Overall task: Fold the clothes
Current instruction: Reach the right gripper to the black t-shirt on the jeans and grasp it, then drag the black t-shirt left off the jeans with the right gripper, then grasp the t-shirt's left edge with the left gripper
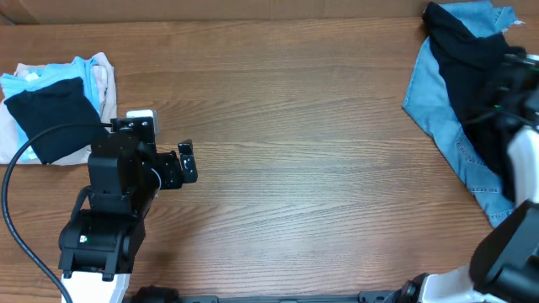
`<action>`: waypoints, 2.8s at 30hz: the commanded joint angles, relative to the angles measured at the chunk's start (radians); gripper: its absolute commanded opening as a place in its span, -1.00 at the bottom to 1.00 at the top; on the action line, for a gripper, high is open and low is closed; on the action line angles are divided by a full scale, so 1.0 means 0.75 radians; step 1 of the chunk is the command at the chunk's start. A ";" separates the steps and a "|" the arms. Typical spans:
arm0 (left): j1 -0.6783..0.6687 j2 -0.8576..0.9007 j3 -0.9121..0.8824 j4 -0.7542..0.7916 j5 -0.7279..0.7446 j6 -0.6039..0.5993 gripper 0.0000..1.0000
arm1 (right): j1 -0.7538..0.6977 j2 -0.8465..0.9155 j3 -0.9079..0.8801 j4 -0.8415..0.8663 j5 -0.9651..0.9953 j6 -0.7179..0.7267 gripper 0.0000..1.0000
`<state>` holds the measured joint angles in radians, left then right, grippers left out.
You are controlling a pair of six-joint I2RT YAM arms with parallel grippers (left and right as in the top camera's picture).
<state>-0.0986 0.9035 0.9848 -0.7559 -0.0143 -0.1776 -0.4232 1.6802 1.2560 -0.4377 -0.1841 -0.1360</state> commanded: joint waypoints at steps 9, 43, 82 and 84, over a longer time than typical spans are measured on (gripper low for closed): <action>0.001 -0.001 0.037 0.006 0.009 -0.003 1.00 | 0.831 -0.052 0.020 -0.472 -0.265 -0.034 -0.83; 0.001 0.068 0.037 0.017 0.010 0.032 1.00 | 0.616 0.078 0.017 -0.504 0.140 0.391 0.27; -0.061 0.168 0.055 0.156 0.085 0.240 1.00 | 0.919 -0.091 0.317 -0.481 0.300 0.350 0.59; -0.096 0.251 0.089 0.157 0.086 0.262 1.00 | 0.815 -0.140 0.317 -0.528 0.300 0.419 0.60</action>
<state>-0.1390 1.0248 1.0042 -0.6449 0.0277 -0.0544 0.2634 1.6768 1.4853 -0.8158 0.0051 0.0830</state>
